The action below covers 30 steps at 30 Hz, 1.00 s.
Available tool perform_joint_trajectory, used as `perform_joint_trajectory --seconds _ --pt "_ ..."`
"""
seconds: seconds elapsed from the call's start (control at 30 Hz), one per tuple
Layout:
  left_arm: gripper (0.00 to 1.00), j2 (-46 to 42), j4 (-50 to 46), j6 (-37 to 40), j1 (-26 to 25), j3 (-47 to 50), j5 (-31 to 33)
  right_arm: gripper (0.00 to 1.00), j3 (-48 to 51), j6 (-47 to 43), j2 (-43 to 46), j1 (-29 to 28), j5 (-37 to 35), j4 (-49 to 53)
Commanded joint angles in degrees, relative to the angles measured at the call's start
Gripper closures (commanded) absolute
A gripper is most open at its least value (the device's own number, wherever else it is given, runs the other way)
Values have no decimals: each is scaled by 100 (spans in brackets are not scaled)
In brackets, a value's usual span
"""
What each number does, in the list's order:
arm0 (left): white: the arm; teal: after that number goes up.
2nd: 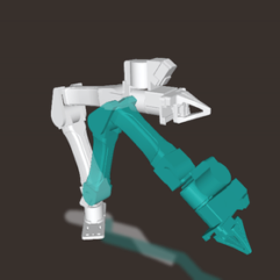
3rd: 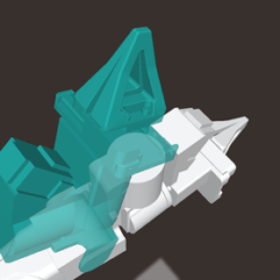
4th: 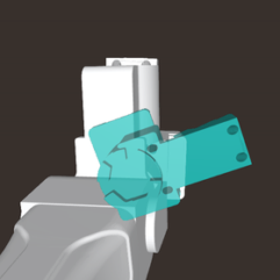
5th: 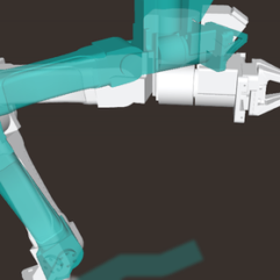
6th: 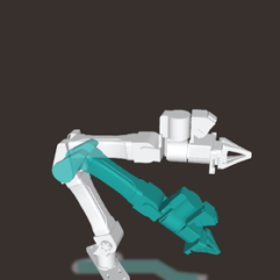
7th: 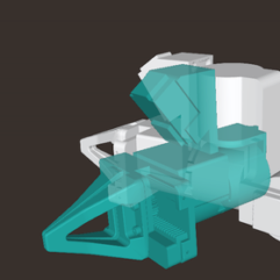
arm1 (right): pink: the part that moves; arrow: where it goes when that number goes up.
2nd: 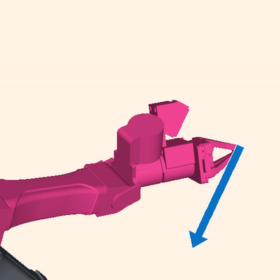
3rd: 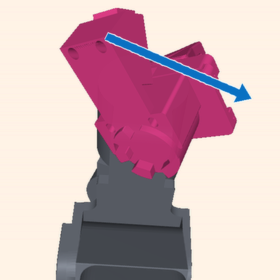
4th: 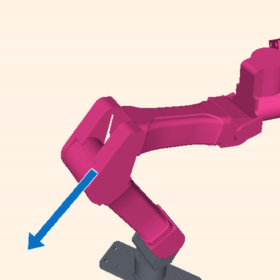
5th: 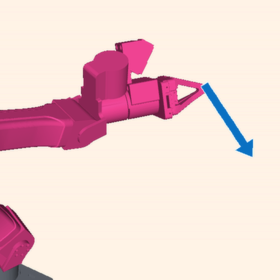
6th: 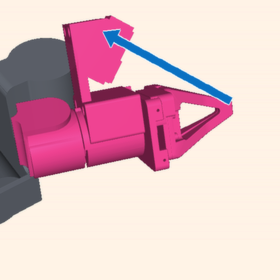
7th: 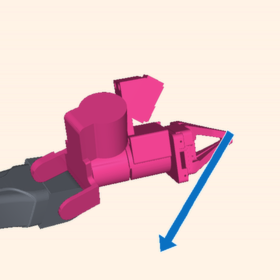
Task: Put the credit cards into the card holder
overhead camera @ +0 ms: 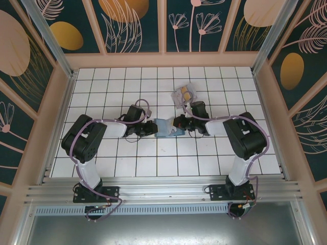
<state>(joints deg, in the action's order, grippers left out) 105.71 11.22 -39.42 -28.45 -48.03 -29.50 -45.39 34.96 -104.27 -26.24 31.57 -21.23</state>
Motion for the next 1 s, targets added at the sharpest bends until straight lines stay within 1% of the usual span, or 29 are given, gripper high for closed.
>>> perform_joint_trajectory --seconds 0.0,0.17,0.37,0.5,0.73,0.8,0.97 --pt "84 101 -300 105 81 65 217 100 -100 48 -223 -65 -24 -137" --pt "83 107 -276 80 83 59 190 100 -87 340 -328 -164 -129 -352" --pt "83 106 -217 48 77 82 139 100 -100 498 -354 -381 -447 -338" --pt "82 95 -176 31 81 123 114 100 81 684 -296 -443 -490 -500" --pt "81 85 -58 -29 76 188 89 100 137 617 -180 -479 -759 -94" --pt "80 106 -41 -40 77 172 54 100 -4 561 -271 -665 -894 16" --pt "74 -28 -158 -36 76 101 23 100 -286 324 -469 -873 -1285 416"
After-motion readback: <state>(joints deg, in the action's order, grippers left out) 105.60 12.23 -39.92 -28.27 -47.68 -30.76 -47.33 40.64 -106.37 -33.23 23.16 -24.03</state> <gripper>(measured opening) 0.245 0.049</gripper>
